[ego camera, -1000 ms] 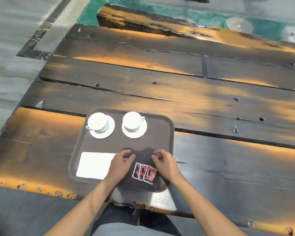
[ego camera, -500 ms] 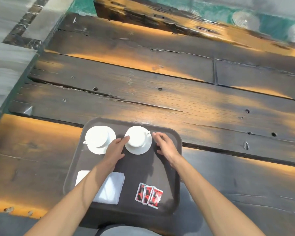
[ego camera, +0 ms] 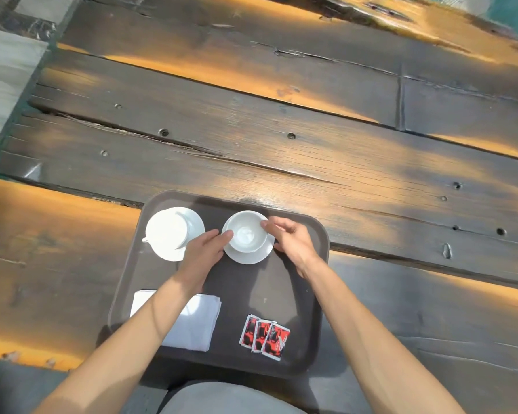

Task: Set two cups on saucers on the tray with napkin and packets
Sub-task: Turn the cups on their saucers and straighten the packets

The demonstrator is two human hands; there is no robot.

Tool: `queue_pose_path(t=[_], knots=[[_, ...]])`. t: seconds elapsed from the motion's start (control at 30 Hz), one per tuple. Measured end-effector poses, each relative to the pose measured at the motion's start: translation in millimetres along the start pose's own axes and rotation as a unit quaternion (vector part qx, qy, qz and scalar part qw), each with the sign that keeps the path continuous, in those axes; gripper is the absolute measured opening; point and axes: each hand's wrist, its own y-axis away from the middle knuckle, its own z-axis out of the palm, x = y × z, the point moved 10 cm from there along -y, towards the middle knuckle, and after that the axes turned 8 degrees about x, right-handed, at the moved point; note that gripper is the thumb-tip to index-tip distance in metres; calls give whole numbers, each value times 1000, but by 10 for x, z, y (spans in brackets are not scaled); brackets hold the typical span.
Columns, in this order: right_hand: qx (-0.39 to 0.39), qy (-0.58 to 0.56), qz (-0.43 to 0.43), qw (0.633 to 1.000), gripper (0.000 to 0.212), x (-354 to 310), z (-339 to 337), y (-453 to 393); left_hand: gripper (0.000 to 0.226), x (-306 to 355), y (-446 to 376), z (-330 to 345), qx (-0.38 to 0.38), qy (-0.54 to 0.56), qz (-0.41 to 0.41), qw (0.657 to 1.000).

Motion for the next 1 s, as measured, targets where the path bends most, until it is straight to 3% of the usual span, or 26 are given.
queue_pose_path(t=[0.2,0.53,0.67,0.77,0.9,1.0], knots=[[50,-55,-3,997,41,109,-423,133,95,77,68,279,-12,-34,14,999],[83,-80,-6,993,29,345,-747,215,69,-171,40,549,22,-79,-2,997],[129,43,-97,986,22,136,-826,193,41,61,143,578,38,-229,97,968],[136,169,-172,961,26,-124,-789,187,40,145,247,638,43,-276,115,953],[44,273,-183,943,27,-319,-571,145,31,-96,306,686,23,-173,-8,985],[42,282,-160,945,29,-365,-586,146,16,-112,321,668,34,-108,-14,993]])
